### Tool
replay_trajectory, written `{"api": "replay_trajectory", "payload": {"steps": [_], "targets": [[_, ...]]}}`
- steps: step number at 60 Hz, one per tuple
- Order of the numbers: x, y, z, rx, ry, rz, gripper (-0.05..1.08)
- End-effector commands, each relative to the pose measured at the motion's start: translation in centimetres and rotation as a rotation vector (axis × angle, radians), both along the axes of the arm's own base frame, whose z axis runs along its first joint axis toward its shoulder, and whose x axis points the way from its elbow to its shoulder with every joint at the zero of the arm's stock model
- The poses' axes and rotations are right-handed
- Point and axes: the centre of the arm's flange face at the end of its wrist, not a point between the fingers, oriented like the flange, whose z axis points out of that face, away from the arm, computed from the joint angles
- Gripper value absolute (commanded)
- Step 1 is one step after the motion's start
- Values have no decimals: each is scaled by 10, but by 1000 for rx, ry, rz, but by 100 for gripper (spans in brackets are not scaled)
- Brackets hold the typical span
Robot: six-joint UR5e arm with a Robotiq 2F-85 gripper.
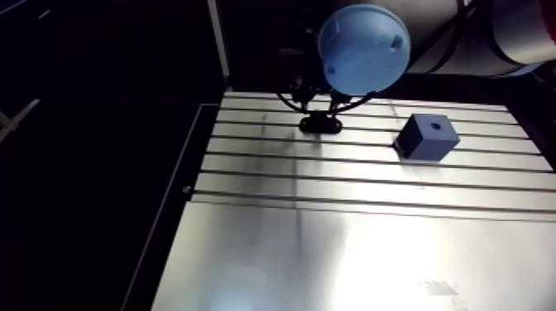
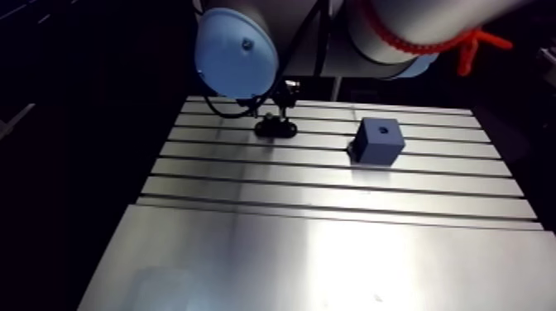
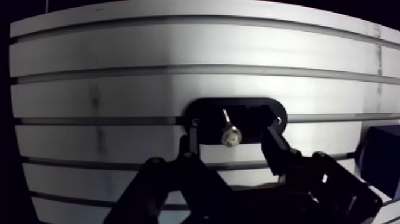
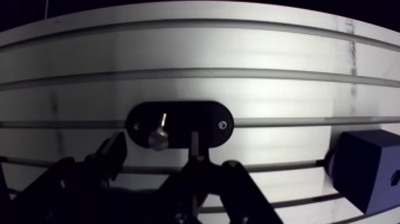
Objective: Pick up the M10 bolt and insert it into the hex recess until seated.
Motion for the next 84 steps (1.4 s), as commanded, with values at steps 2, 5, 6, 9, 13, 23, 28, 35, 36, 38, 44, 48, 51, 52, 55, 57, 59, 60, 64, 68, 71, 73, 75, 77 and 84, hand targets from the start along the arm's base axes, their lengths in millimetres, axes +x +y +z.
{"api": "replay_trajectory", "payload": {"steps": [2, 5, 6, 9, 13, 23, 28, 35, 36, 38, 44, 48, 51, 52, 55, 57, 59, 60, 64, 68, 71, 73, 75, 77, 84], "targets": [[-1, 0, -1, 0, -1, 0, 43], [-1, 0, -1, 0, -1, 0, 44], [-1, 0, -1, 0, -1, 0, 45], [-1, 0, -1, 0, 0, 0, 46], [-1, 0, 0, 0, 1, 0, 48], [-1, 0, 0, -2, 0, 0, 51], [-1, 0, 0, -2, 0, 0, 52], [-1, 0, -1, 0, -1, 0, 55], [-1, 0, -1, -1, -1, 0, 55], [-1, 0, -1, -1, -1, 0, 55], [-1, 0, -1, -2, -1, 0, 57], [-1, 0, -1, -2, -1, 0, 59], [-1, 0, -1, -2, -1, 0, 59], [-1, 0, -1, -2, -1, 0, 60], [-1, 0, -2, -2, -3, 0, 61], [-1, 0, -2, -2, -3, 0, 62], [-1, 0, -3, -1, -4, 0, 62], [-1, 0, -3, -1, -4, 0, 62], [-1, 1, -3, -1, -4, -1, 63], [-1, 0, -4, -1, -6, 0, 63], [-1, 0, -4, -1, -6, 0, 65], [-1, 0, -4, -1, -6, 0, 66], [-1, 0, -4, -1, -6, 0, 66], [-1, 0, -4, -1, -6, 0, 66], [-1, 0, -5, 0, -7, 0, 69]]}}
